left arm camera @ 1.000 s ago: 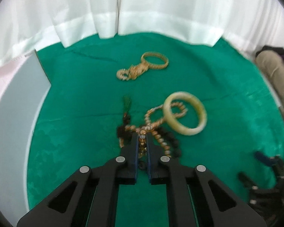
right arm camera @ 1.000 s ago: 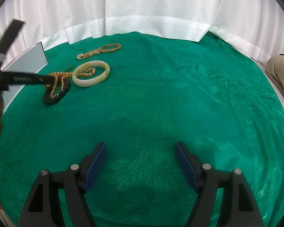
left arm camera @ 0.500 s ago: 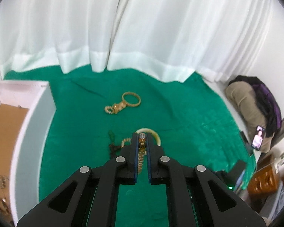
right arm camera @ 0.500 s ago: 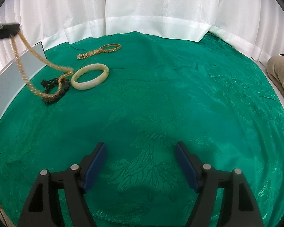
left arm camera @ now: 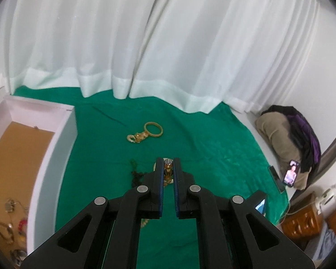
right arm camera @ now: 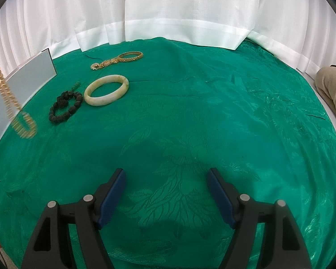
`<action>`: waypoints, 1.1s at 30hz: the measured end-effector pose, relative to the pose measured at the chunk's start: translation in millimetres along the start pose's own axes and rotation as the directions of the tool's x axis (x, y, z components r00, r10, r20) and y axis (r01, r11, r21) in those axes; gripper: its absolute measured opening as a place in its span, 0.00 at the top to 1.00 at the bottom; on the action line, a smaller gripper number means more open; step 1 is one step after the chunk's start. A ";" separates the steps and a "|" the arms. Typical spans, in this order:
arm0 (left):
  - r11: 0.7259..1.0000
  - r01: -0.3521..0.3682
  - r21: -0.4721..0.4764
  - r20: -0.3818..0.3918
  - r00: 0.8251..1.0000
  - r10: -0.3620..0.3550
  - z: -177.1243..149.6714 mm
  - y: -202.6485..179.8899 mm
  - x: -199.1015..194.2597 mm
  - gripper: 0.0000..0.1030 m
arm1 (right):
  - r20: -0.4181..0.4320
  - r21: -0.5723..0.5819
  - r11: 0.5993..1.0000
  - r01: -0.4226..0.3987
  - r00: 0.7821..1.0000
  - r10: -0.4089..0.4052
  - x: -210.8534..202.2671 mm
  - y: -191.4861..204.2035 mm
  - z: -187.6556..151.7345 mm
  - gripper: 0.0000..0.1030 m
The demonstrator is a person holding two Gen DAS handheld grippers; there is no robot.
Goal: Organize jewelry
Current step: 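Grasp the white jade bangle with the right tool while the left tool holds the necklace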
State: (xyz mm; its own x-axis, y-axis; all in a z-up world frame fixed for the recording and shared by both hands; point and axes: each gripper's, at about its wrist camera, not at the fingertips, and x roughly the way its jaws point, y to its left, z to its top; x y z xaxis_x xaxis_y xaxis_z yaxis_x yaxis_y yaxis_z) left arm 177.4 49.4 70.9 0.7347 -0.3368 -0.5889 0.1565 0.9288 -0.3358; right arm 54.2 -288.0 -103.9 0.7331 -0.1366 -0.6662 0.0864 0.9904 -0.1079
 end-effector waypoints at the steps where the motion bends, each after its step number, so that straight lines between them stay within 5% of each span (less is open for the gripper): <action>1: 1.000 -0.001 -0.002 0.000 1.000 0.001 -1.1 1.3 -2.3 0.95 | 0.000 -0.001 1.000 0.001 1.000 -0.001 -0.2 0.2 -0.1 0.26; 11: 1.000 -0.008 -0.030 -0.011 1.000 0.007 -12.4 17.5 -21.2 0.95 | -0.055 0.000 1.000 -0.012 0.998 0.012 -1.4 -1.1 7.1 0.26; 19: 0.997 -0.017 -0.076 0.002 1.000 0.017 -16.2 39.4 -35.0 0.95 | -0.001 0.157 0.961 -0.227 0.973 0.230 -21.2 -17.3 106.5 0.26; 22: 0.996 -0.018 -0.083 0.001 1.000 0.018 -18.1 42.5 -36.0 0.95 | -0.093 0.146 0.940 -0.307 0.942 0.322 5.5 12.4 141.4 0.46; 25: 0.996 -0.023 -0.091 -0.004 1.000 0.023 -18.6 46.3 -36.6 0.95 | -0.199 0.108 0.922 -0.371 0.901 0.386 37.8 53.9 153.4 0.54; 33: 0.992 -0.031 -0.124 0.003 0.999 0.032 -15.2 58.1 -43.6 0.95 | -0.316 0.031 0.969 -0.245 0.918 0.242 102.6 94.4 156.9 0.78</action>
State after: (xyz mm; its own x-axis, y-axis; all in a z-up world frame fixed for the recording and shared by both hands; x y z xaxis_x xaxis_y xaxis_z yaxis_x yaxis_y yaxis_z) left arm 144.5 115.7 65.9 0.7415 -0.3068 -0.5967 0.0510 0.9125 -0.4058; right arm 243.4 -205.1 -66.7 0.4805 0.1073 -0.8704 -0.0748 0.9939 0.0812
